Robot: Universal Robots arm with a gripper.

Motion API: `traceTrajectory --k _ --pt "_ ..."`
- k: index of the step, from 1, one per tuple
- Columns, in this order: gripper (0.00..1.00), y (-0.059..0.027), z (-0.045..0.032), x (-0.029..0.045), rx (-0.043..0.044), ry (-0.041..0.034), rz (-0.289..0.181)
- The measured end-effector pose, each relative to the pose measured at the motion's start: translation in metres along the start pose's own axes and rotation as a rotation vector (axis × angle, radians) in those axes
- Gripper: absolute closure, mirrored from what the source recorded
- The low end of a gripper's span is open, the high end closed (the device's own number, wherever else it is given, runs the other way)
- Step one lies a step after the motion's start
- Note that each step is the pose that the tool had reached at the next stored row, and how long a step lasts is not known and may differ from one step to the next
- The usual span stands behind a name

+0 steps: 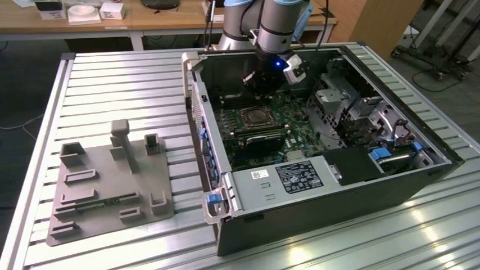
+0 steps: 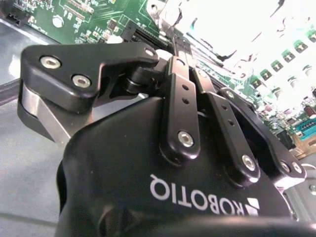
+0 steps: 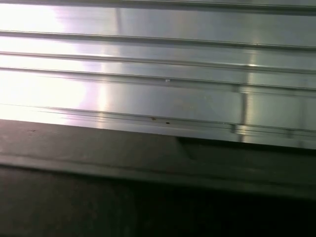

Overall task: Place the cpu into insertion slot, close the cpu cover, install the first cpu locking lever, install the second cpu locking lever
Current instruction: 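Install the first cpu locking lever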

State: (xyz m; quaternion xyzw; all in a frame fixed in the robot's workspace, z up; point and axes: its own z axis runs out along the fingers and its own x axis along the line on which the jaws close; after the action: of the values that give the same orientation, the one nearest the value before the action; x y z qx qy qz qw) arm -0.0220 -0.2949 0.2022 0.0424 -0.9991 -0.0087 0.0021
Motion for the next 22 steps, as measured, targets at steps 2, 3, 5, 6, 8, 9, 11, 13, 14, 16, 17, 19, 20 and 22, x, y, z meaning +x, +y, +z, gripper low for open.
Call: traceTrajectory --k 2,3,5,6,8,9,11,13,14,16,17,19,20,22 --pt "0.89 0.0 0.0 0.0 0.0001 0.0 0.0" --pt "0.89 0.0 0.0 0.0 -0.0001 0.0001 0.0" --pt "0.89 -0.0001 0.0004 0.0 -0.0004 0.0001 0.0" --pt "0.89 -0.0001 0.0009 0.0 -0.0003 0.0001 0.0" --pt "0.89 -0.0001 0.0018 0.0 -0.0002 0.0002 0.0" --pt "0.89 -0.0001 0.0022 0.0 -0.0002 0.0002 0.0" --pt "0.89 -0.0002 0.0023 0.0 0.0 0.0003 0.0" --pt "0.89 -0.0001 0.0025 -0.0001 -0.0002 0.0002 0.0" --pt "0.89 -0.0001 0.0025 -0.0001 -0.0002 0.0002 0.0" --pt "0.89 -0.0001 0.0029 -0.0001 -0.0001 0.0001 0.0" --pt "0.89 -0.0001 0.0031 -0.0001 0.0004 0.0002 0.0" --pt "0.89 -0.0001 0.0036 -0.0002 0.0013 0.0003 0.0" --pt "0.89 -0.0001 0.0037 -0.0002 0.0018 0.0004 0.0" --pt "0.89 -0.0001 0.0037 -0.0002 0.0035 0.0004 0.0"
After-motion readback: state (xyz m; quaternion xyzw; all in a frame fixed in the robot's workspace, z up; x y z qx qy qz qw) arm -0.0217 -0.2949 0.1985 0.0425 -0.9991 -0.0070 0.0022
